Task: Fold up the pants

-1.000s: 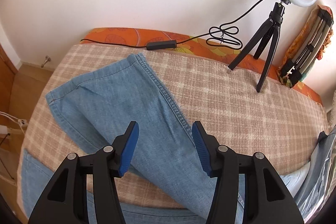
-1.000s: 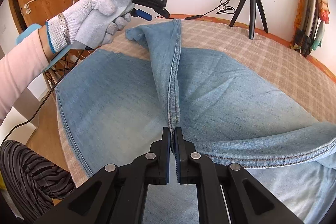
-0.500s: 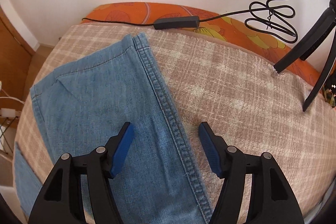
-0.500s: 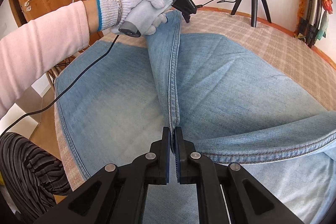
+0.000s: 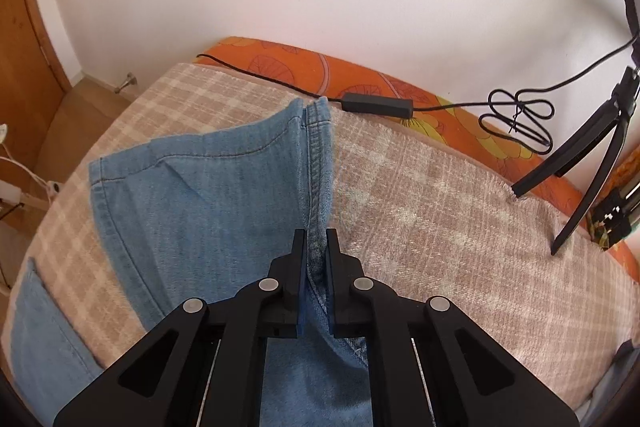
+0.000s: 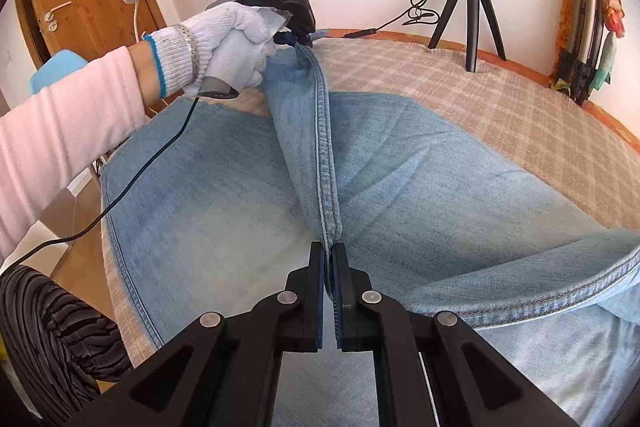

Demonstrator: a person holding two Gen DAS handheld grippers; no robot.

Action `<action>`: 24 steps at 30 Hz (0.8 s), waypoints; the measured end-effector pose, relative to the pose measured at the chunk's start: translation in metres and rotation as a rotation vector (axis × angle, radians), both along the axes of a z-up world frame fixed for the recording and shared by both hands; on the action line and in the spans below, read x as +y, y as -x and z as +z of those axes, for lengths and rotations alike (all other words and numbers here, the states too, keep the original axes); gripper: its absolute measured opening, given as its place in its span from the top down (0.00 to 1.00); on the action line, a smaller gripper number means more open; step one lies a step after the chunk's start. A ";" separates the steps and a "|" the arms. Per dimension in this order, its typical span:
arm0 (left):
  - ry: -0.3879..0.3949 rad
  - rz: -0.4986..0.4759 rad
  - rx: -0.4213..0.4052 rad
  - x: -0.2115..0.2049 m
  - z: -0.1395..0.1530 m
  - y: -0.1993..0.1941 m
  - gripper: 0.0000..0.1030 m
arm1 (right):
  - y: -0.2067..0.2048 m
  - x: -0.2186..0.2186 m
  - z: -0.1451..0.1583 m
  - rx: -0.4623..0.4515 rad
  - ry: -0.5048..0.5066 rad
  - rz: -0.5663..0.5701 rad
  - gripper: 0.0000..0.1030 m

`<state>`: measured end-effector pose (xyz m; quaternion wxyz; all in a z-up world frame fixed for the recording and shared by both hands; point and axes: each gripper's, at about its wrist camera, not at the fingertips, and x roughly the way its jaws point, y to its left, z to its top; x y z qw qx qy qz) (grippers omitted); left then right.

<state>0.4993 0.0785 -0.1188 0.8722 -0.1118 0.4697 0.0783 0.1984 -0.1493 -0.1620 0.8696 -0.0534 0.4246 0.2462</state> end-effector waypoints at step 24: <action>0.228 0.221 -0.120 0.129 -0.004 0.307 0.95 | 0.085 0.011 0.017 -0.144 0.144 0.194 0.99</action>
